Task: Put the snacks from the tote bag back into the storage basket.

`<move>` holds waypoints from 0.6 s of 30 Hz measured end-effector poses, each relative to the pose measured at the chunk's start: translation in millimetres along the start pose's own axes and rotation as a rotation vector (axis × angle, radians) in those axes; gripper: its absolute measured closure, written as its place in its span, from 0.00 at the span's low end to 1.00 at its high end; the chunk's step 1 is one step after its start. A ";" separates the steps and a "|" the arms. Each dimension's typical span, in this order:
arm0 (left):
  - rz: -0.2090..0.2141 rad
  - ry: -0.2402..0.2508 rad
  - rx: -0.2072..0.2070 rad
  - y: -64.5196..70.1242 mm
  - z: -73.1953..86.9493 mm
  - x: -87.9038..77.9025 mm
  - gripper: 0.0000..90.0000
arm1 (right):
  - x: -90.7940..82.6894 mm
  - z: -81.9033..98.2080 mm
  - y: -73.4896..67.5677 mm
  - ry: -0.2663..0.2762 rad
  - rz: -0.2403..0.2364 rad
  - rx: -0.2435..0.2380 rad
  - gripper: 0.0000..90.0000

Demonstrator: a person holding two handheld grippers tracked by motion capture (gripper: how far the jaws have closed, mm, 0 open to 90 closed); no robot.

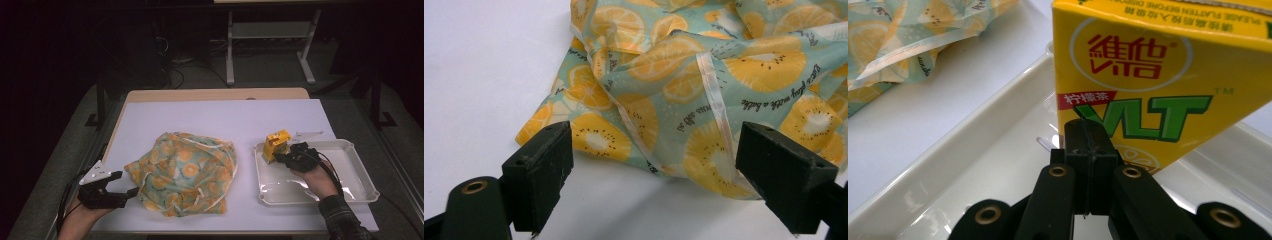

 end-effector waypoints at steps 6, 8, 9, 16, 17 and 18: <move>-0.001 0.000 0.001 0.1 0.0 0.0 0.17 | 4.0 -1.8 1.2 -0.001 0.008 0.001 0.99; 0.000 -0.002 0.000 0.2 0.2 0.2 0.17 | 5.3 -2.6 1.4 0.002 0.009 -0.003 1.00; 0.000 -0.002 0.000 0.2 0.2 0.2 0.17 | 6.0 -2.9 1.2 0.002 0.010 -0.003 1.00; 0.000 -0.005 -0.001 0.2 0.3 0.3 0.17 | 10.7 -4.5 2.0 -0.003 0.020 -0.004 0.99; 0.001 -0.009 0.001 0.3 0.5 0.6 0.17 | 11.2 -4.6 2.0 -0.005 0.021 -0.004 0.99; 0.003 -0.007 -0.002 0.8 0.6 1.1 0.17 | 11.6 -4.7 2.0 -0.006 0.022 -0.006 0.99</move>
Point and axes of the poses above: each handheld gripper's, and its own axes: x roughly forward along the jaws, z roughly out of its underside, y roughly to its right, the point moved 2 cm from there along x, roughly forward along the jaws, and after that the axes turned 4 degrees about y, right-handed, at the moved point
